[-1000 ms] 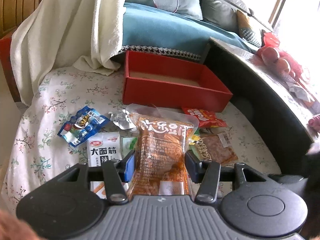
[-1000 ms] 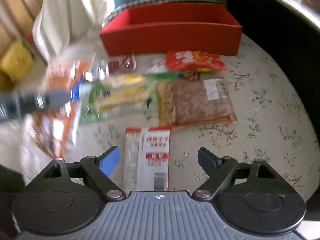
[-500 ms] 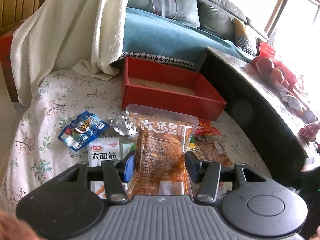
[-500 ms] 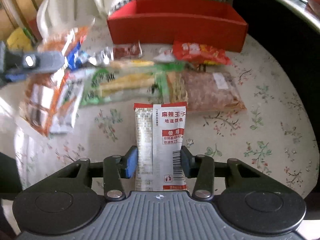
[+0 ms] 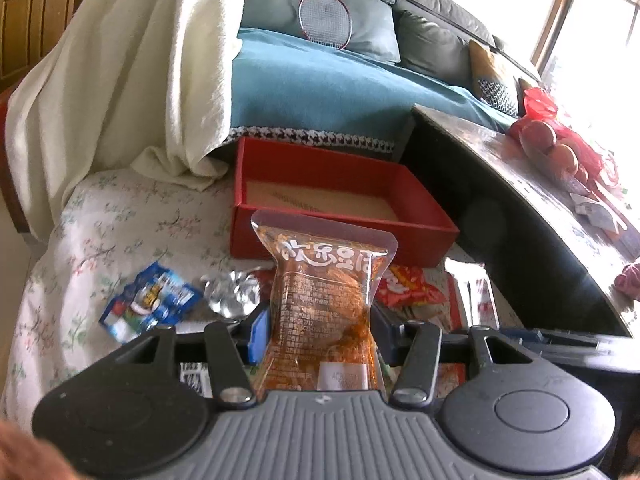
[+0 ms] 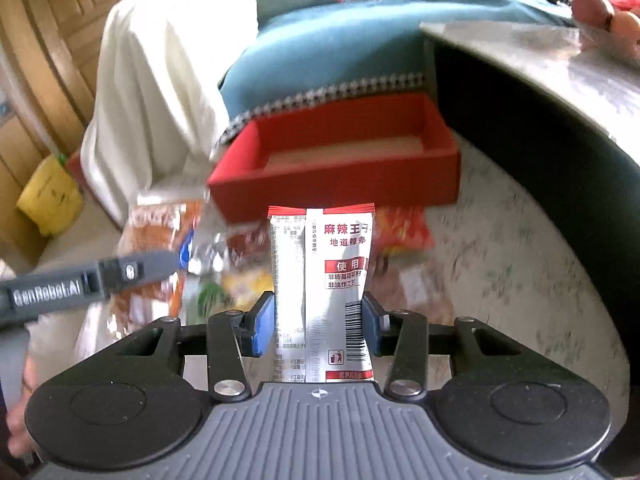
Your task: Organize snacks
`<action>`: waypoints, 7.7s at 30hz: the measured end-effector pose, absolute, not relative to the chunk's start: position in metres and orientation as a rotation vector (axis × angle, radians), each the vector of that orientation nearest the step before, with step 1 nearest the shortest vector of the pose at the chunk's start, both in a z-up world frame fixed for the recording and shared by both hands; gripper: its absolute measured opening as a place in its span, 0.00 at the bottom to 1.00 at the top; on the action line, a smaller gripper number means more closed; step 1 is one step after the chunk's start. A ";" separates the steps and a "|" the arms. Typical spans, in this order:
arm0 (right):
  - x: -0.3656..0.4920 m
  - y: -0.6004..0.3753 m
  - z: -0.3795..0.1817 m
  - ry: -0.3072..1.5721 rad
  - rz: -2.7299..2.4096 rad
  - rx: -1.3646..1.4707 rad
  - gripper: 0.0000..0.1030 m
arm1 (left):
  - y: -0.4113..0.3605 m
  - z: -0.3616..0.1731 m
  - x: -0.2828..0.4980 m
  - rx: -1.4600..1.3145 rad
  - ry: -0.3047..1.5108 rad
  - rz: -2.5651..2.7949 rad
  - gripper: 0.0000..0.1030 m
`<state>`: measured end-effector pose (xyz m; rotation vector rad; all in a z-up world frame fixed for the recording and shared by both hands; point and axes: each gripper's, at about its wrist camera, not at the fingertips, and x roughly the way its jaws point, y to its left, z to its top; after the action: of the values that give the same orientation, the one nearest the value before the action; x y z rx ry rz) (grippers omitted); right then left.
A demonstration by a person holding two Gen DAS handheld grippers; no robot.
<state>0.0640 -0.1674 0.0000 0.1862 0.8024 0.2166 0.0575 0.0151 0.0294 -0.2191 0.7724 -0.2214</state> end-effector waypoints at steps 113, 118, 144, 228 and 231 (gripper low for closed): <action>0.166 -0.114 -0.033 0.954 0.419 -0.043 0.76 | 0.058 -0.055 0.083 -0.201 1.102 0.030 0.56; 0.164 -0.117 -0.035 0.967 0.443 -0.045 0.76 | 0.047 -0.058 0.083 -0.132 1.082 0.060 0.58; 0.166 -0.072 -0.066 1.125 0.603 -0.227 0.55 | 0.071 -0.056 0.055 -0.131 1.087 -0.018 0.50; 0.162 -0.144 -0.011 0.924 0.472 0.049 0.39 | 0.043 -0.002 0.081 -0.190 0.831 -0.073 0.39; 0.169 -0.146 -0.006 0.902 0.452 0.064 0.39 | 0.037 0.004 0.092 -0.191 0.807 -0.083 0.39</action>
<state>0.1694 -0.1461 -0.0057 0.0641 0.9019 0.4518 0.0922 0.0371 0.0041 -0.1913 0.8069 -0.0833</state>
